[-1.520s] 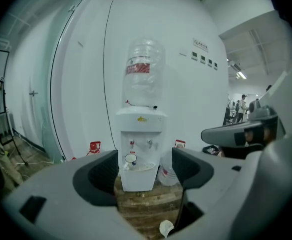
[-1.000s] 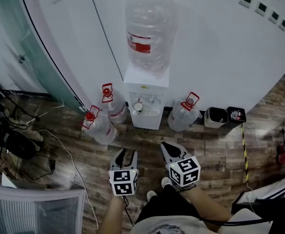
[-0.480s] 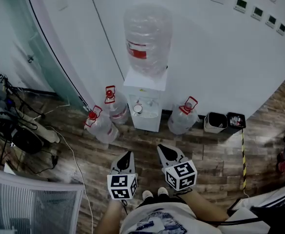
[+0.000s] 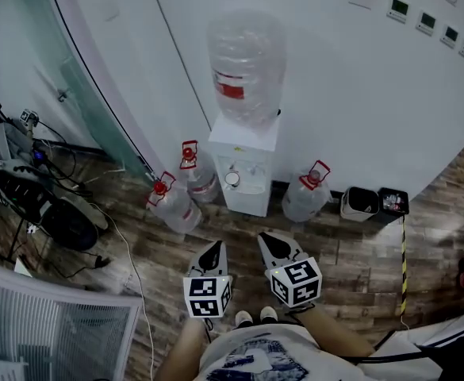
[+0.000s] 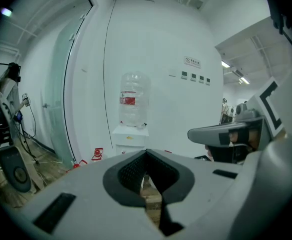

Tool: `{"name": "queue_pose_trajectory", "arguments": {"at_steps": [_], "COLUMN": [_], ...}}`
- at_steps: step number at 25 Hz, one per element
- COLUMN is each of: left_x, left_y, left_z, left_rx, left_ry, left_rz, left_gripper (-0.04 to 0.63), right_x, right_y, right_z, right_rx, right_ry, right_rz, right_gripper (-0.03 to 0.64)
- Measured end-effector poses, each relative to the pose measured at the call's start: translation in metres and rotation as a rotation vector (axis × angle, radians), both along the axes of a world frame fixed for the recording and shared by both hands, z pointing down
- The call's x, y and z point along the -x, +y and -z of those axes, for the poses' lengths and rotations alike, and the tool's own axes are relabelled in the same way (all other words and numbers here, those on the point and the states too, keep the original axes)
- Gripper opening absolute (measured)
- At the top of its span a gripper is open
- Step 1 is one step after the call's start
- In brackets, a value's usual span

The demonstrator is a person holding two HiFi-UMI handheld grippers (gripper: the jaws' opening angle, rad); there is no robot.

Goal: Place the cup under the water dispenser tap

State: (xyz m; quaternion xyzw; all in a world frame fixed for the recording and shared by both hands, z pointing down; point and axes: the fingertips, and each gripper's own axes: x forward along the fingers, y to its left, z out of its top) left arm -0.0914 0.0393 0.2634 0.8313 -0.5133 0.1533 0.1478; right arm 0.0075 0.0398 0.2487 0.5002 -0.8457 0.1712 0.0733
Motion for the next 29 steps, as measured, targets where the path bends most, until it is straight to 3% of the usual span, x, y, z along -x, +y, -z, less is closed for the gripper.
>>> {"name": "queue_pose_trajectory", "arguments": {"at_steps": [29], "left_x": [-0.003], "left_y": [-0.014], "left_z": [-0.015], "left_rx": [0.032], "left_ry": [-0.048], "left_rz": [-0.003], "left_gripper": [0.049], "right_x": [-0.001], "right_y": [-0.017], "right_z": [-0.011], "right_rx": [0.025], "right_ry": [0.006], "right_rz": [0.030], "right_gripper": [0.020]}}
